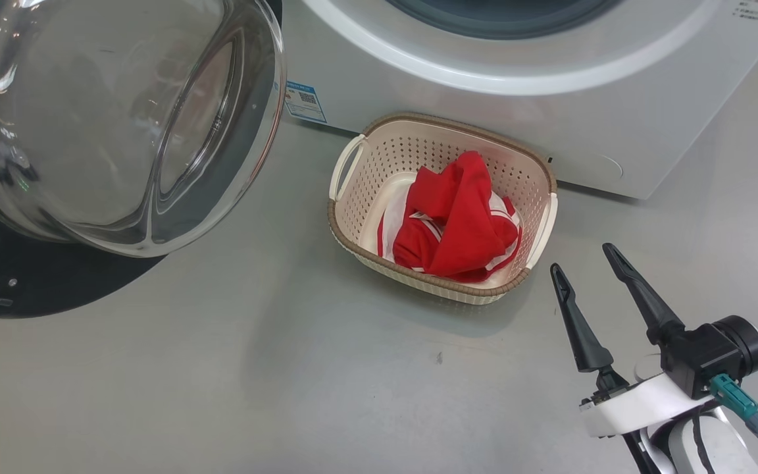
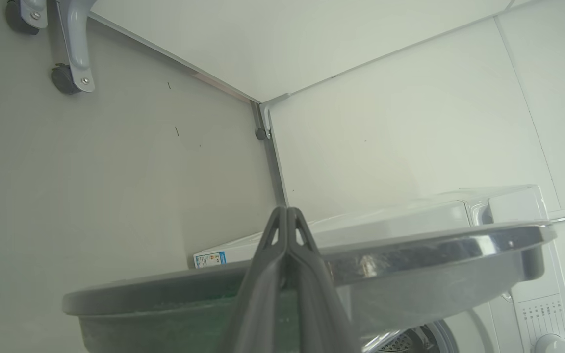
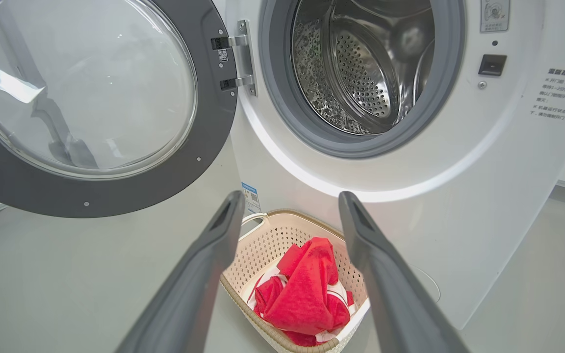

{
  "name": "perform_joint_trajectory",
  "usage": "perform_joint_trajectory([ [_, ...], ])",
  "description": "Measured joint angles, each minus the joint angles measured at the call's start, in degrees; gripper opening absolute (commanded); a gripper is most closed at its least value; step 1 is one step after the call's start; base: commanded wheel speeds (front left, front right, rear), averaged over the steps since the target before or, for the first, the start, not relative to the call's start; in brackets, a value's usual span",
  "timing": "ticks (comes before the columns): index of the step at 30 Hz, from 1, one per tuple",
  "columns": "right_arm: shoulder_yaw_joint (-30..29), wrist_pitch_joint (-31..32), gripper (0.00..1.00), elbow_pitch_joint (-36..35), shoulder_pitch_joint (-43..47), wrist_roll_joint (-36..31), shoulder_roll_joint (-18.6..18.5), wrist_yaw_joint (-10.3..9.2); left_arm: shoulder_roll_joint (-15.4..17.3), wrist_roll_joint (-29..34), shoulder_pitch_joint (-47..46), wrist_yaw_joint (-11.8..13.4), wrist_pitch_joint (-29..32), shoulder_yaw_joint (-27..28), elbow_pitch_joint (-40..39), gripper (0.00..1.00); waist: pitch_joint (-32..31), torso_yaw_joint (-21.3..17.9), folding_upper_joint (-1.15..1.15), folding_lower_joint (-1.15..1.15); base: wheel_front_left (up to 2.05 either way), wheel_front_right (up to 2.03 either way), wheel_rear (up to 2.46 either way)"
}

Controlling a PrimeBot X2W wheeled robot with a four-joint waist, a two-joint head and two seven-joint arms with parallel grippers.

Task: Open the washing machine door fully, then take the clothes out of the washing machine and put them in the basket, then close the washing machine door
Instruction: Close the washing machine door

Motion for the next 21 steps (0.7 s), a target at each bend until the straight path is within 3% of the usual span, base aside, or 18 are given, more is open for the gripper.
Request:
perform_joint_trajectory([
  [15, -0.2, 0.0, 1.0, 0.0, -0.8, 0.0, 0.0, 0.0, -0.9, -2.8, 0.4, -6.6, 5.4, -1.1, 1.3, 0.0, 0.3, 0.4, 0.0, 0.0, 0.0, 0.0, 0.0],
  [21, -0.3, 0.0, 1.0, 0.3, -0.8, 0.0, 0.1, 0.0, -4.1, -3.6, 1.3, -8.0, 7.9, -2.5, 0.0, 0.0, 0.1, 0.5, 0.0, 0.0, 0.0, 0.0, 0.0],
])
